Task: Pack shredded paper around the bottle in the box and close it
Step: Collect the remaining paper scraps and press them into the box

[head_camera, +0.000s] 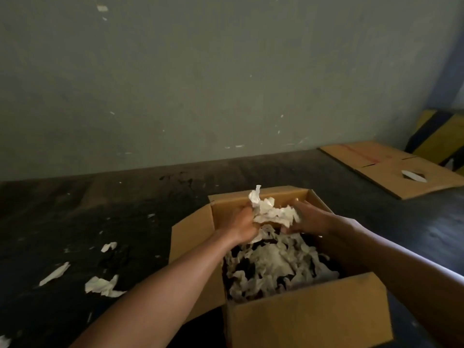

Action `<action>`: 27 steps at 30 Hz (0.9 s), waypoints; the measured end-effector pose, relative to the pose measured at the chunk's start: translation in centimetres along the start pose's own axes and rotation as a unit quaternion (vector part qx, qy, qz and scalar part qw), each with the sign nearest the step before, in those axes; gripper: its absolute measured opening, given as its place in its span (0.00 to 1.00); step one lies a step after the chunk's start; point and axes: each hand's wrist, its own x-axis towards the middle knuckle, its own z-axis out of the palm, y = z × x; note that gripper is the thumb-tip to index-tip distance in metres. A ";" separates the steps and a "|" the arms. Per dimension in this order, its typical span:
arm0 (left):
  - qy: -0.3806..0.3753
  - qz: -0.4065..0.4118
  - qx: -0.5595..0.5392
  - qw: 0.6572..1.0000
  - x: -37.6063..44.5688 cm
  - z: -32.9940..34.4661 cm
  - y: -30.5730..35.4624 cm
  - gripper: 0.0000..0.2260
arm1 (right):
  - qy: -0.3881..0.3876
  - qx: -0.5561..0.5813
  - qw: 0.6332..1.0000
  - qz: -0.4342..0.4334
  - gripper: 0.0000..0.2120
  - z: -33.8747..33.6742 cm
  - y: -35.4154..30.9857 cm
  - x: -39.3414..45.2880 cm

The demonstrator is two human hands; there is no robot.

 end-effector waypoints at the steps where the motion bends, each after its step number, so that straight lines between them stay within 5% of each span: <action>1: -0.043 -0.006 0.030 0.999 0.5 0.4 -0.3 0.24 | -0.028 -0.046 0.998 0.016 0.42 -0.3 0.5 0.4; 4: -0.164 -0.056 0.045 0.984 1.5 1.2 -1.2 0.46 | -0.103 -0.027 0.994 0.025 0.53 -1.4 1.9 1.4; 8: -0.242 -0.083 0.023 0.966 2.7 3.6 -2.0 0.50 | -0.080 0.035 0.995 0.046 0.34 -0.6 3.6 3.3; 11: -0.280 -0.083 0.004 0.956 2.7 6.8 -1.9 0.45 | -0.110 -0.053 0.991 0.054 0.19 3.0 5.2 5.4; 15: -0.332 -0.085 0.075 0.936 1.4 11.4 -1.3 0.39 | -0.256 -0.173 0.949 0.063 0.29 8.3 7.5 6.3; 19: -0.305 -0.082 0.111 0.942 1.0 9.2 -0.3 0.34 | -0.280 -0.166 0.944 0.059 0.26 5.8 6.5 6.8; 24: -0.198 -0.089 0.116 0.969 -0.5 5.2 0.7 0.24 | -0.133 -0.134 0.982 -0.021 0.06 0.7 5.7 5.5; 27: -0.286 -0.054 0.091 0.952 -1.9 6.0 1.0 0.18 | -0.254 -0.157 0.954 -0.004 0.07 2.7 6.5 3.2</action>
